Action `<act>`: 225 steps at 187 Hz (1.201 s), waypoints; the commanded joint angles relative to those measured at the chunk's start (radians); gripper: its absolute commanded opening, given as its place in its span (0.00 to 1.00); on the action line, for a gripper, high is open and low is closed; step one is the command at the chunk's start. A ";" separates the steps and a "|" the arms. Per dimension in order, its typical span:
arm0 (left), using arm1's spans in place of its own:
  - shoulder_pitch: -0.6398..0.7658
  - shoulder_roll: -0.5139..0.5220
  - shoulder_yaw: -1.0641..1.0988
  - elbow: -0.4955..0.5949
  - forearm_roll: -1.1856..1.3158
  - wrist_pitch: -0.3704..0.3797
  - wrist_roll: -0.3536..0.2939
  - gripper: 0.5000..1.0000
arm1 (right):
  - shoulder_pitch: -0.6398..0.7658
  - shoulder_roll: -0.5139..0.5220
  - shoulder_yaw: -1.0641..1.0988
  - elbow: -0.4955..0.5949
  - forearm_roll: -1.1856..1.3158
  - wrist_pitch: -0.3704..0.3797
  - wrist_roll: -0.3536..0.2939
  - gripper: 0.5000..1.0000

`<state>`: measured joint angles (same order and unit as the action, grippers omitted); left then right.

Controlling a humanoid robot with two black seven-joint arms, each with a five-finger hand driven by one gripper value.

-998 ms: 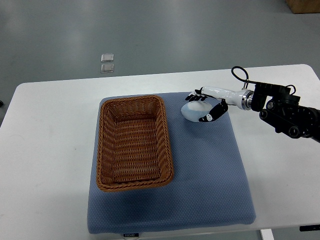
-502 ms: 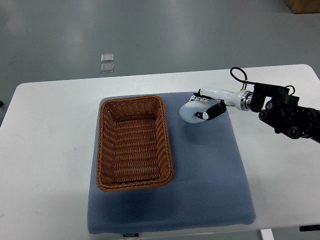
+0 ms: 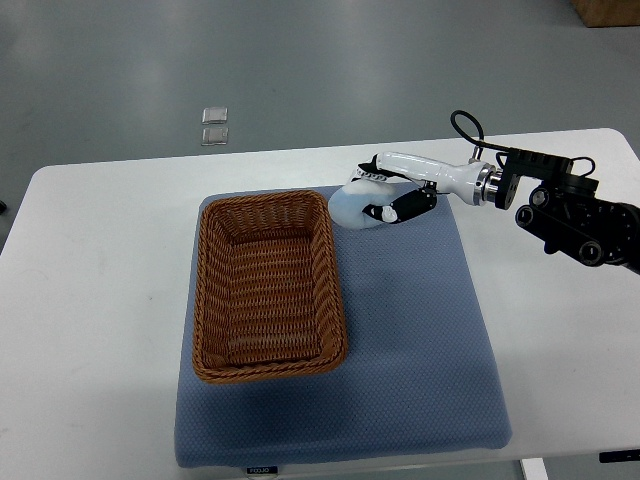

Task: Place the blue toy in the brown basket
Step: 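Lift the plush toy with the right hand and carry it over the basket, then lower the toy into the basket and open the right hand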

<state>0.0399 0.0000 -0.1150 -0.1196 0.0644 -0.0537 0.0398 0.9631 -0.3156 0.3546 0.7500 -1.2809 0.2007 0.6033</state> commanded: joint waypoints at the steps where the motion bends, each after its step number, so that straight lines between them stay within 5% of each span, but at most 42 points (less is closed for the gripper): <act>1: 0.000 0.000 0.000 0.000 0.000 0.000 0.000 1.00 | 0.000 0.001 0.029 0.026 0.000 0.002 0.008 0.00; 47: 0.000 0.000 0.000 0.000 0.000 0.000 0.000 1.00 | 0.000 0.030 0.014 0.143 -0.001 0.008 0.008 0.00; 98: 0.000 0.000 0.000 0.000 0.000 0.000 0.000 1.00 | -0.027 0.213 0.007 0.132 -0.008 -0.023 0.008 0.00; 190: 0.000 0.000 0.000 0.000 0.000 0.000 0.000 1.00 | -0.078 0.291 -0.034 0.037 -0.011 -0.078 -0.023 0.00; 196: 0.000 0.000 0.000 0.000 0.000 0.000 0.000 1.00 | -0.083 0.293 -0.034 0.037 -0.006 -0.087 -0.023 0.15; 225: 0.000 0.000 0.000 0.000 0.000 0.000 0.000 1.00 | -0.104 0.291 -0.034 0.037 0.002 -0.112 -0.023 0.53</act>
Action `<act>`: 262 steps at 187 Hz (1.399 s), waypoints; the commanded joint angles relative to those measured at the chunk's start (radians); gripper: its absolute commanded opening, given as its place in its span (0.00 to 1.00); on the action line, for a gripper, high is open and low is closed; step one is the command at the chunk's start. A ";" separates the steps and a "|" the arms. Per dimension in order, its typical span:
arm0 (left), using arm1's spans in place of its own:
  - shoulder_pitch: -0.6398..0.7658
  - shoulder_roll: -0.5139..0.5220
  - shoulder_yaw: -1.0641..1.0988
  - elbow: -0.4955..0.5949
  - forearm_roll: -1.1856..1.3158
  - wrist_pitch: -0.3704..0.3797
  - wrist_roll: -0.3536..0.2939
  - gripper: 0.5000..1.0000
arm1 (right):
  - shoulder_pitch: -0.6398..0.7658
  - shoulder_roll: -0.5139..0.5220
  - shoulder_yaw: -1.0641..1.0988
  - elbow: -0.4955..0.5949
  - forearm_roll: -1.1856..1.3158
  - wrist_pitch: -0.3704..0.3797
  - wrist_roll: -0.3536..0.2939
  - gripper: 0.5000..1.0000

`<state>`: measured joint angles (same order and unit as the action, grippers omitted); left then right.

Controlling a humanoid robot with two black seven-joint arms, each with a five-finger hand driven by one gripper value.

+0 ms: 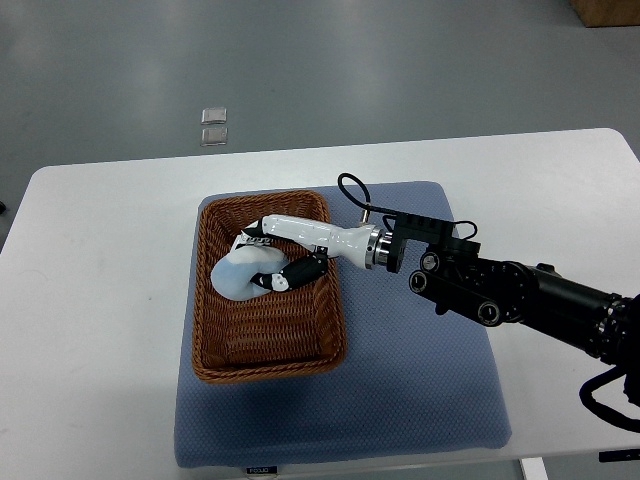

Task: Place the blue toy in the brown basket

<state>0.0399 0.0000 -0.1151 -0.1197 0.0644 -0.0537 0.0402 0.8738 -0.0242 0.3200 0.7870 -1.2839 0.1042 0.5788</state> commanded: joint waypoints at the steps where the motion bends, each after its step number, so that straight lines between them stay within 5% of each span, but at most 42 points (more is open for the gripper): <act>1: 0.000 0.000 0.000 0.000 0.000 0.000 0.000 1.00 | -0.015 0.000 0.001 0.000 0.005 -0.015 0.001 0.53; 27: 0.000 0.000 0.000 0.000 0.000 0.000 0.000 1.00 | -0.022 0.000 0.005 -0.003 0.011 -0.021 -0.001 0.72; 65: 0.000 0.000 0.000 0.000 0.000 0.000 0.000 1.00 | -0.027 -0.011 0.025 0.000 0.089 0.006 -0.008 0.72; 82: 0.000 0.000 0.000 0.000 0.000 0.000 0.000 1.00 | -0.025 -0.023 0.030 0.000 0.215 0.069 -0.051 0.73; 91: 0.000 0.000 0.000 0.000 0.000 0.000 0.000 1.00 | -0.025 -0.029 0.045 0.000 0.288 0.091 -0.076 0.82; 135: 0.000 0.000 0.000 0.000 0.000 0.000 0.000 1.00 | -0.030 -0.074 0.179 0.000 0.423 0.167 -0.136 0.82; 160: 0.000 0.000 0.000 0.000 0.000 0.000 0.000 1.00 | -0.068 -0.098 0.263 -0.005 0.592 0.236 -0.234 0.82; 213: 0.000 0.000 0.000 0.000 0.000 0.000 0.000 1.00 | -0.127 -0.128 0.286 -0.045 1.055 0.239 -0.508 0.82; 262: 0.000 0.000 0.000 0.000 0.000 0.000 0.000 1.00 | -0.128 -0.178 0.286 -0.055 1.169 0.238 -0.534 0.82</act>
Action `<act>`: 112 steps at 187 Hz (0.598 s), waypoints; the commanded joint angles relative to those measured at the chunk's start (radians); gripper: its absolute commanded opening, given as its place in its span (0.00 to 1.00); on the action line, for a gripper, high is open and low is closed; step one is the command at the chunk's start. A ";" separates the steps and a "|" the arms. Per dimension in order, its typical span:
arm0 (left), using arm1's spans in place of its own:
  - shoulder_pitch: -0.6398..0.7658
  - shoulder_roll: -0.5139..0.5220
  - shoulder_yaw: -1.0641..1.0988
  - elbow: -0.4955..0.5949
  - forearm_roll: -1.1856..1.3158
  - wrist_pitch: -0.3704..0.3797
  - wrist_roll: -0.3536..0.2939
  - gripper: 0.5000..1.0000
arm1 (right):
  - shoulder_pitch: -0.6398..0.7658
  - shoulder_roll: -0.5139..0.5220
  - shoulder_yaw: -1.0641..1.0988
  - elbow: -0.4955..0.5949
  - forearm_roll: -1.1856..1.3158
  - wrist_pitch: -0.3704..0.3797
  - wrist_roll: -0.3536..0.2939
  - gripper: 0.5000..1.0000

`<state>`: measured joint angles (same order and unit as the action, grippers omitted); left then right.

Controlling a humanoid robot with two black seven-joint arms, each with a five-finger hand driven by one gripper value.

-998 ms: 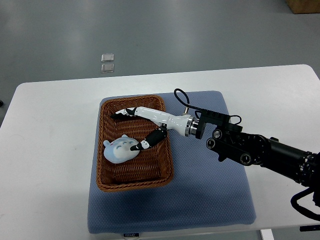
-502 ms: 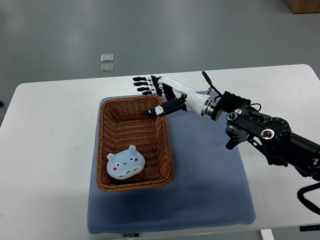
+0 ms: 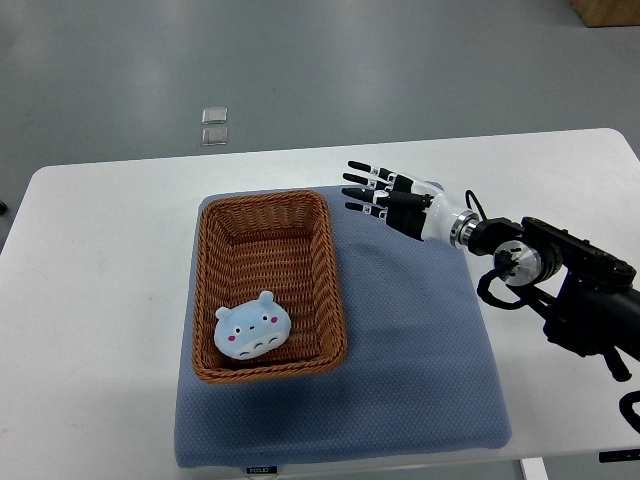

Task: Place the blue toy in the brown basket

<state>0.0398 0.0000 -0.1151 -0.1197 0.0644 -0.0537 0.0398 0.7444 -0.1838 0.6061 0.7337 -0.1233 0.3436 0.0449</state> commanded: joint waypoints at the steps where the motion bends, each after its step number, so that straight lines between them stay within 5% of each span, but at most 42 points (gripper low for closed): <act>1: 0.000 0.000 0.000 0.000 0.000 0.000 0.000 1.00 | 0.001 -0.019 0.000 -0.004 0.010 -0.003 0.000 0.82; 112: 0.000 0.000 0.000 0.000 0.000 0.000 0.000 1.00 | 0.033 -0.049 0.018 -0.082 0.010 -0.005 0.013 0.82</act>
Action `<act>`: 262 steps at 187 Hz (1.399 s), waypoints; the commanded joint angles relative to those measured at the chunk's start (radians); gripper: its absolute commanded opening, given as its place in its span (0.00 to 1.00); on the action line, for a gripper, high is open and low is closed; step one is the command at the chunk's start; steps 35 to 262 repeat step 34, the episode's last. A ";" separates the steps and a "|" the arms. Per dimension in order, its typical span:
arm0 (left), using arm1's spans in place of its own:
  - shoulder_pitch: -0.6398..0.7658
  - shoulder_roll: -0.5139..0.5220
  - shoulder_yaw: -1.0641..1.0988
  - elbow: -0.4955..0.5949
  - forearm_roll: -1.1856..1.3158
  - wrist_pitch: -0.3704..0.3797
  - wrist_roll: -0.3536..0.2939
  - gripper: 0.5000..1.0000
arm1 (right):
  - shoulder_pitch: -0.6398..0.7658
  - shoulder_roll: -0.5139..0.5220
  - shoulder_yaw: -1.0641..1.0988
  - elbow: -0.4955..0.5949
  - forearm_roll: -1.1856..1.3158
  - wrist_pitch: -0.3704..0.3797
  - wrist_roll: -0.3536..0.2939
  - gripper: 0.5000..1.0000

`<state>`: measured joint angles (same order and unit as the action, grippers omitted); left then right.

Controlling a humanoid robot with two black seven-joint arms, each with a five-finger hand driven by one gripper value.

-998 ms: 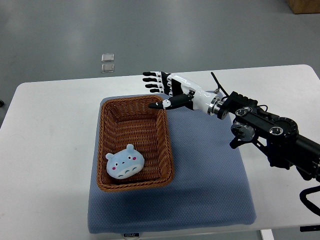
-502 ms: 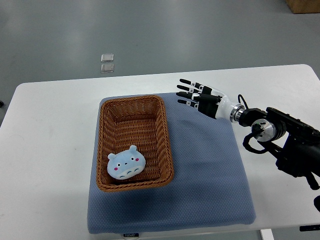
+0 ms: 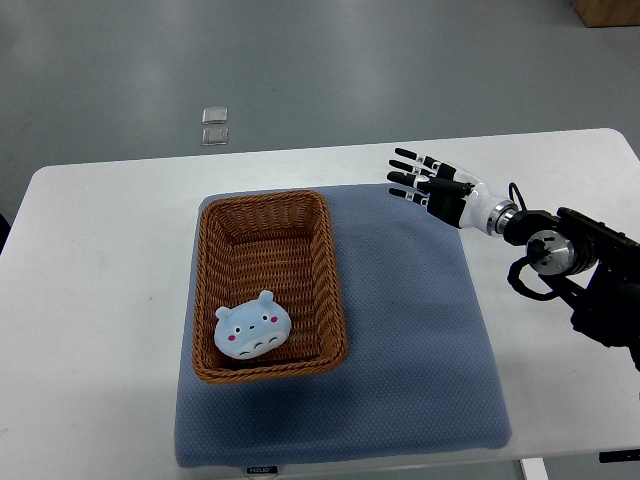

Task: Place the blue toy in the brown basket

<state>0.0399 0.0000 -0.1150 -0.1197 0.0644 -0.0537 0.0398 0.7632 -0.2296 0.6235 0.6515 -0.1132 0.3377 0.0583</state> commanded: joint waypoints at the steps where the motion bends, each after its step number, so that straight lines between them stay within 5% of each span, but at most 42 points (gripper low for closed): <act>1: 0.000 0.000 0.000 0.000 0.000 0.000 0.000 1.00 | 0.015 -0.004 0.001 0.000 0.000 0.001 0.000 0.82; 262: 0.000 0.000 0.000 0.000 0.000 0.000 0.000 1.00 | 0.016 0.004 0.002 0.000 0.003 0.001 0.000 0.83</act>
